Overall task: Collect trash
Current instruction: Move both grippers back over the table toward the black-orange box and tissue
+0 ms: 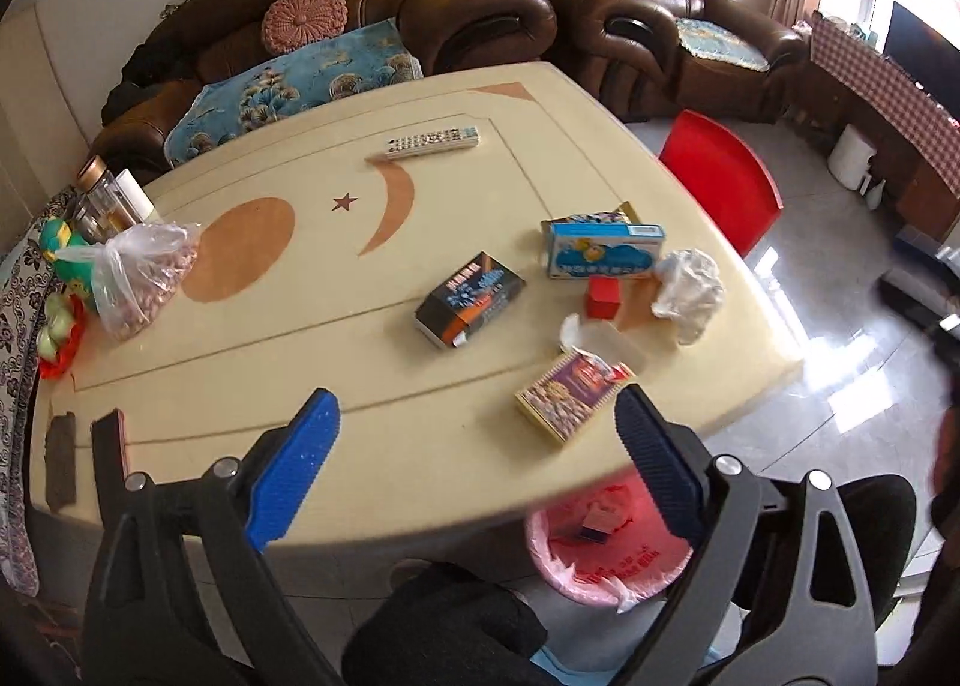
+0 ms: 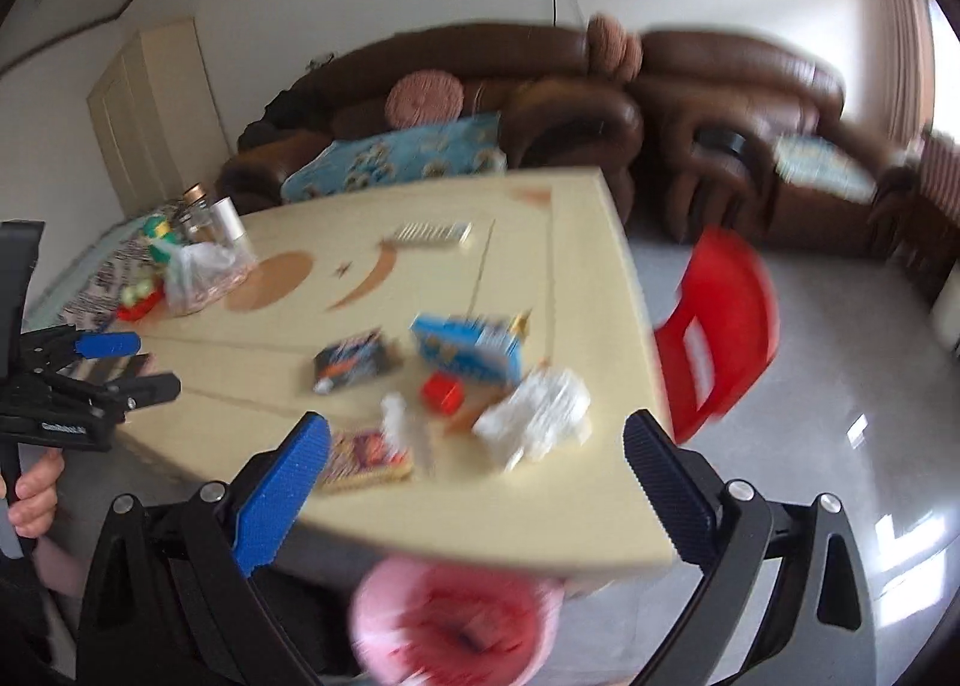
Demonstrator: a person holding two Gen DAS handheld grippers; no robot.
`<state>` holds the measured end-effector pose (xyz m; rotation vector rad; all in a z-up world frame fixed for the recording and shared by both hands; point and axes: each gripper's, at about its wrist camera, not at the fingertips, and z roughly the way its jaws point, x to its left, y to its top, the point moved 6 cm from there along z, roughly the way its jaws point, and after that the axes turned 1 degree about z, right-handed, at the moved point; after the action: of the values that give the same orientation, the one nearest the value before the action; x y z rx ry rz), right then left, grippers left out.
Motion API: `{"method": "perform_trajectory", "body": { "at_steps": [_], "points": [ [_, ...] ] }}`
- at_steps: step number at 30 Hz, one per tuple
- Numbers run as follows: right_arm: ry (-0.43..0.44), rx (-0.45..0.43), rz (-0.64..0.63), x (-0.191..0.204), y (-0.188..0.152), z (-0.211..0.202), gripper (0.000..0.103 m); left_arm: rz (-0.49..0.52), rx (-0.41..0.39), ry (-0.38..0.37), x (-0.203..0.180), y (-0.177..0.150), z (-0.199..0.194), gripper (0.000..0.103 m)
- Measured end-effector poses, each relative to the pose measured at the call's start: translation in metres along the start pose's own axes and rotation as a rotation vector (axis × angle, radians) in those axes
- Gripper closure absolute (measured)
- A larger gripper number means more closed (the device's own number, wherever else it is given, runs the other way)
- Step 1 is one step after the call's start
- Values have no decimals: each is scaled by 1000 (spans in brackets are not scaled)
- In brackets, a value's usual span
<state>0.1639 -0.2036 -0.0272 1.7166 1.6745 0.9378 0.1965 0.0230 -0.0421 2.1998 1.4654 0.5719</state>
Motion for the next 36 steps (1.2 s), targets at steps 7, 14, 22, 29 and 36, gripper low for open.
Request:
{"method": "perform_trajectory", "body": {
  "at_steps": [7, 14, 22, 29, 36],
  "points": [
    [1, 98, 53, -19, 29, 30, 7, 11, 64, -18, 16, 28, 43, 12],
    [8, 182, 50, -22, 19, 81, 7, 69, 138, -29, 22, 43, 102, 12],
    [37, 274, 61, -25, -4, 138, 7, 127, 184, -30, 27, 49, 158, 12],
    [51, 319, 69, -34, -27, 177, 7, 224, 197, -46, 15, 49, 192, 12],
    [55, 361, 82, -42, -46, 209, 7, 301, 216, -63, 2, 47, 217, 12]
  ]
}}
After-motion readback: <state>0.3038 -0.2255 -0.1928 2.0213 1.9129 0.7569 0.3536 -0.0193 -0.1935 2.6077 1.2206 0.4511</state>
